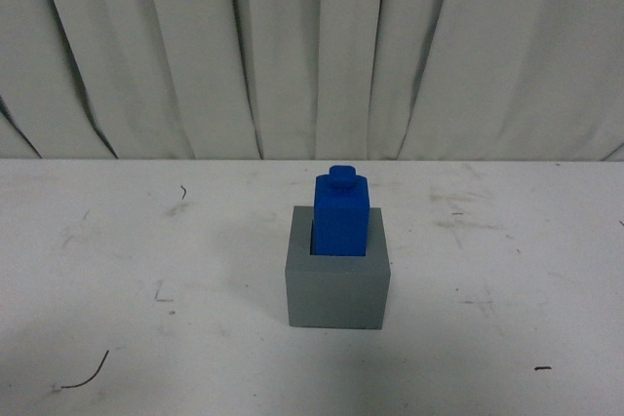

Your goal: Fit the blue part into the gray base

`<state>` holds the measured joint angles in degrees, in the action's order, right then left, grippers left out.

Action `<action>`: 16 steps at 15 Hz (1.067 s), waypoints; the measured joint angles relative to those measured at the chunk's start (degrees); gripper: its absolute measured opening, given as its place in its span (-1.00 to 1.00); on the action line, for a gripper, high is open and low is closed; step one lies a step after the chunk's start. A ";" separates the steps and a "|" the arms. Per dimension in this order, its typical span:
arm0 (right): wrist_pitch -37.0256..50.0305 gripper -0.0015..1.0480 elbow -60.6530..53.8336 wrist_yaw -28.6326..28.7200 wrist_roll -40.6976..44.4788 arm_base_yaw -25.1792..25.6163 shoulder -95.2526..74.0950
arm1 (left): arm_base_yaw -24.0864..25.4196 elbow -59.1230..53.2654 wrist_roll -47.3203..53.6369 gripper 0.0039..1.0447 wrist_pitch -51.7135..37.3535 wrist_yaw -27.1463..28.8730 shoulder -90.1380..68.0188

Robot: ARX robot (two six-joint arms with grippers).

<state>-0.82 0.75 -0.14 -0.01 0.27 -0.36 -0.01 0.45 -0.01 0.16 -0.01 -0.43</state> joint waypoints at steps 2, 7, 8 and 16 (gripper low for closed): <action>0.55 -0.96 0.00 0.09 0.00 0.00 0.15 | 0.00 0.00 0.00 0.88 0.02 0.02 0.00; 0.61 -0.21 0.00 0.09 0.02 0.00 0.15 | 0.00 0.00 0.00 0.88 0.02 0.02 0.00; 0.61 0.03 0.00 0.09 0.02 0.00 0.15 | 0.00 0.00 0.02 0.88 0.00 0.00 0.00; 0.61 0.88 0.00 0.09 0.00 0.00 0.15 | 0.00 0.00 0.00 0.88 0.02 0.02 0.00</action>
<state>-0.21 0.75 -0.05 -0.01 0.27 -0.21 -0.01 0.45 -0.01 0.19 0.01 -0.43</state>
